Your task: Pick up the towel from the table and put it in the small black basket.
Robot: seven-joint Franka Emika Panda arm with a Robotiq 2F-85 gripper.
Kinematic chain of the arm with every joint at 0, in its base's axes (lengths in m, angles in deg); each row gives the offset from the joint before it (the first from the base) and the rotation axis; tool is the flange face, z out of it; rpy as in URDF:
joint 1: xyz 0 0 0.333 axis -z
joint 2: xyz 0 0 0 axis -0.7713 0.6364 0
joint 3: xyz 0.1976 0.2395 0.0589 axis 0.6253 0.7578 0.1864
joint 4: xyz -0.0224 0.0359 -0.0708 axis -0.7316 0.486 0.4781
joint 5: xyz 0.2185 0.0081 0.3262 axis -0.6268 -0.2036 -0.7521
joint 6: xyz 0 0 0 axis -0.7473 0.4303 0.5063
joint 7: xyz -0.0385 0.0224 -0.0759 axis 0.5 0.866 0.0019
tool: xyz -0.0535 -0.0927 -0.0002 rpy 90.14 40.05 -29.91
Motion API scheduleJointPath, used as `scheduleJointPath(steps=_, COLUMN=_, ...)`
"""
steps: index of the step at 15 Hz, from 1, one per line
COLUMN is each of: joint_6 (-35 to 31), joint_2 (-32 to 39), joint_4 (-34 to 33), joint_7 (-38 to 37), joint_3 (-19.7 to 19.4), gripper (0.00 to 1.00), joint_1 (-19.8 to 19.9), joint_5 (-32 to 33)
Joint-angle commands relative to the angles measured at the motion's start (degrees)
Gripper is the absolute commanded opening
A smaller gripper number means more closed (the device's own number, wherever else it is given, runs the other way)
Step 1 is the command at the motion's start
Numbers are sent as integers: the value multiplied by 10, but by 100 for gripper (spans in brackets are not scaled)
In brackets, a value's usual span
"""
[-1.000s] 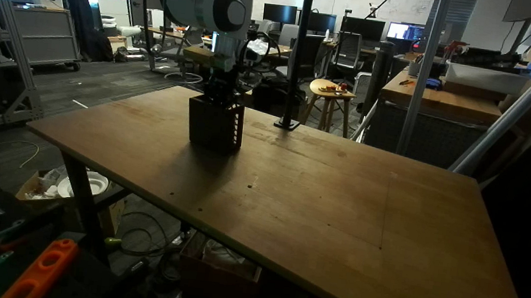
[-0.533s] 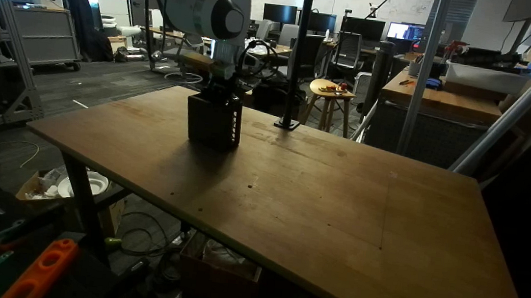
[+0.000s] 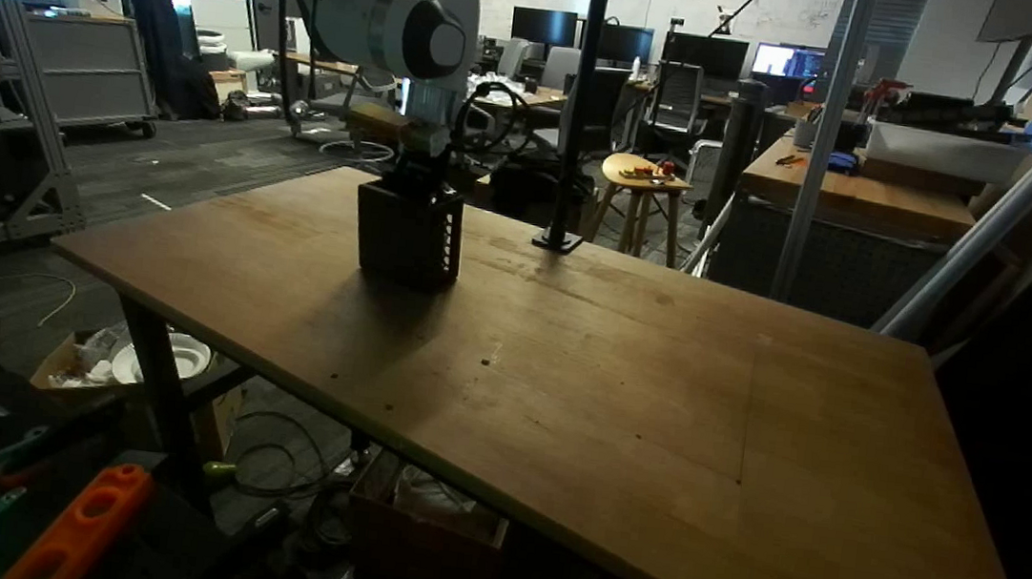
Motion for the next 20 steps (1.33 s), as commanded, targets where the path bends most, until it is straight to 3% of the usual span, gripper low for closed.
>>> scheduleJointPath(steps=1, joint_6=-4, joint_2=-1, joint_4=12, joint_7=-5, joint_3=1, gripper=0, joint_1=-4, joint_5=-5)
scheduleJointPath(steps=11, joint_6=22, joint_2=-79, joint_4=33, joint_7=-58, joint_3=-27, gripper=0, joint_1=-8, joint_5=22)
scheduleJointPath(steps=20, joint_6=13, joint_2=-176, joint_4=101, joint_7=-157, joint_3=-58, gripper=0, joint_1=-5, joint_5=57)
